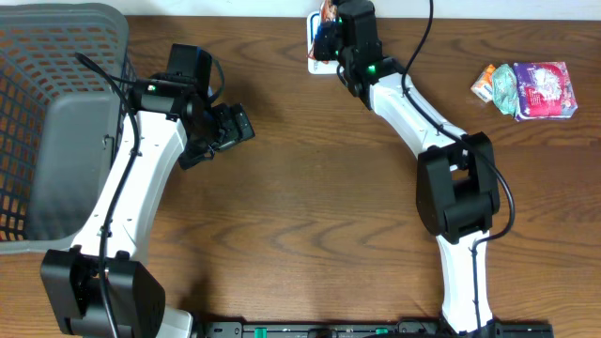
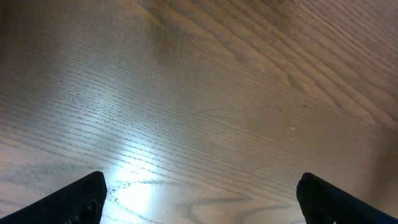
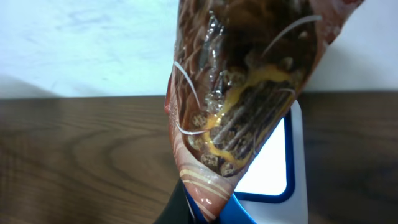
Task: Scan the item barcode
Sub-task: 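Raise the red-orange bar up under the white scanner, then carry the bar right and drop it near the top-right packets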
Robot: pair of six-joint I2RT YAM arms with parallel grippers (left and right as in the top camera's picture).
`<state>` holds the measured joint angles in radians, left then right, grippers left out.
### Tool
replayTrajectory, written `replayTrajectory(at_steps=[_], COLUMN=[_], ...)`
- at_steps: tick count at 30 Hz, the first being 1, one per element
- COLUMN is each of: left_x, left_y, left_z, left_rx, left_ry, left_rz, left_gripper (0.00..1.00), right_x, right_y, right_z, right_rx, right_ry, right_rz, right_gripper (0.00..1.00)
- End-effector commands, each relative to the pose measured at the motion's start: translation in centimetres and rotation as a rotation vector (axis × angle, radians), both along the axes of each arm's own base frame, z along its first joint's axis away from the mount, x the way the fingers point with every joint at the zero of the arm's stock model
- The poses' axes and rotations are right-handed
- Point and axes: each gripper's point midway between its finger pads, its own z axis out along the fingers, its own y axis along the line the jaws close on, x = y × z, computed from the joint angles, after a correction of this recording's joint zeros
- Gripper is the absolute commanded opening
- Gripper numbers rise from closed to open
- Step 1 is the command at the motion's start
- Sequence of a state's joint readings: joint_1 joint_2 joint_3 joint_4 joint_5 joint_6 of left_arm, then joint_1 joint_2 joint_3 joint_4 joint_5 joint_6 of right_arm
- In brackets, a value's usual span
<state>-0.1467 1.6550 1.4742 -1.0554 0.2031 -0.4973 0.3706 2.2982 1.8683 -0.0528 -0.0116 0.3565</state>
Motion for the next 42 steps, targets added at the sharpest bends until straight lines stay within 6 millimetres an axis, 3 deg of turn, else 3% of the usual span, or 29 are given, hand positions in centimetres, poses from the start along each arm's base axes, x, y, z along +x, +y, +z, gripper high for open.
replayTrajectory(at_steps=[1,6,12,15,19,22,27,29,31,36,42], left_x=[0.2,0.2,0.2,0.2,0.2,0.2,0.2,0.2,0.2,0.2,0.2], left_y=[0.2,0.2,0.2,0.2,0.2,0.2,0.2,0.2,0.2,0.2,0.2], left_z=[0.1,0.1,0.1,0.1,0.1,0.1,0.1,0.1,0.1,0.1,0.1], left_rx=[0.012,0.012,0.012,0.011,0.011,0.012,0.012,0.012,0.011,0.012,0.011], left_ry=[-0.002,-0.002,-0.002,-0.002,-0.002,-0.002,-0.002,-0.002,-0.002,-0.002,-0.001], left_rz=[-0.002,-0.002,-0.002,-0.002,-0.002,-0.002,-0.002,-0.002,-0.002,-0.002,-0.002], left_gripper=[0.98,0.98,0.98,0.98,0.98,0.98,0.98,0.98,0.98,0.98,0.98], right_x=[1.0,1.3,-0.7,-2.0,-4.6,-5.8,-6.2,-6.1,-6.3,-7.7,-10.0], right_y=[-2.2,-8.3,-19.0,-23.4,-29.0,-32.5,-35.1,-35.3,-35.8,-37.3,-36.2], right_z=[2.5,6.0,8.4,7.3,3.8,1.9,-0.4,-1.3,-2.0,-1.3,5.0], right_rx=[0.084,0.116,0.067,-0.050,-0.245,-0.283,-0.279,-0.280,-0.300,-0.324,-0.250], right_ry=[-0.014,0.003,0.080,0.135,0.269,0.346,0.398,0.412,0.434,0.471,0.414], right_rz=[-0.054,-0.165,-0.317,-0.294,-0.282,-0.326,-0.363,-0.364,-0.389,-0.497,-0.539], right_gripper=[0.01,0.01,0.01,0.01,0.01,0.01,0.15,0.49,0.69,0.70,0.64])
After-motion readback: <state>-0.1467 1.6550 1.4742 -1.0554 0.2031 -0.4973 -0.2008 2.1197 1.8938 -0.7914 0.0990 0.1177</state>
